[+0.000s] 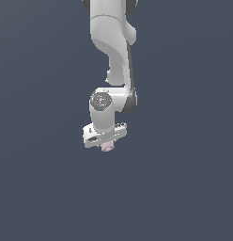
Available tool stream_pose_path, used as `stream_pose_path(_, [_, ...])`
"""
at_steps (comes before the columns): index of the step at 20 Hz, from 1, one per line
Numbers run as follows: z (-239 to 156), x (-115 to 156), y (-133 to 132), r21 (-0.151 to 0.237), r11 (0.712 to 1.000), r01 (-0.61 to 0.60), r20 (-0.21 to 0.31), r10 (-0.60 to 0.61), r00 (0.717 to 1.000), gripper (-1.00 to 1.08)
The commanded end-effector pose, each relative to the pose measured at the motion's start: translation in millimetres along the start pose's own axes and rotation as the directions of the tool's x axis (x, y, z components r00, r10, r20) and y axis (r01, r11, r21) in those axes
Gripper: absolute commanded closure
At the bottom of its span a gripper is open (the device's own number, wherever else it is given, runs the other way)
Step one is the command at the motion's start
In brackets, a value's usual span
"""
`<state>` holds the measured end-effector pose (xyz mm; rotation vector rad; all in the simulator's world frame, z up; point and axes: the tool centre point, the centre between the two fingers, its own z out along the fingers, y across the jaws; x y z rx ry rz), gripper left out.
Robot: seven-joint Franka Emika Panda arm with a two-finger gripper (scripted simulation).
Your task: Pick up the object and move it to a goal position.
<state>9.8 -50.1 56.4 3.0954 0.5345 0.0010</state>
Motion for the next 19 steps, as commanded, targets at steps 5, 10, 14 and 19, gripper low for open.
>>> stream_pose_path(5, [-28.5,31.0,-10.0,0.0,1.0,0.001,0.0,-0.001,1.0,1.08])
stream_pose_path(10, [-47.6,52.2,-16.0,0.0,1.0,0.001,0.0,-0.001,1.0,1.08])
stream_pose_path(14, [-55.3,61.8,-18.4,0.0,1.0,0.001,0.0,-0.001,1.0,1.08])
stream_pose_path(19, [-58.6,65.9,-19.2,0.0,1.0,0.001,0.0,-0.001,1.0,1.08])
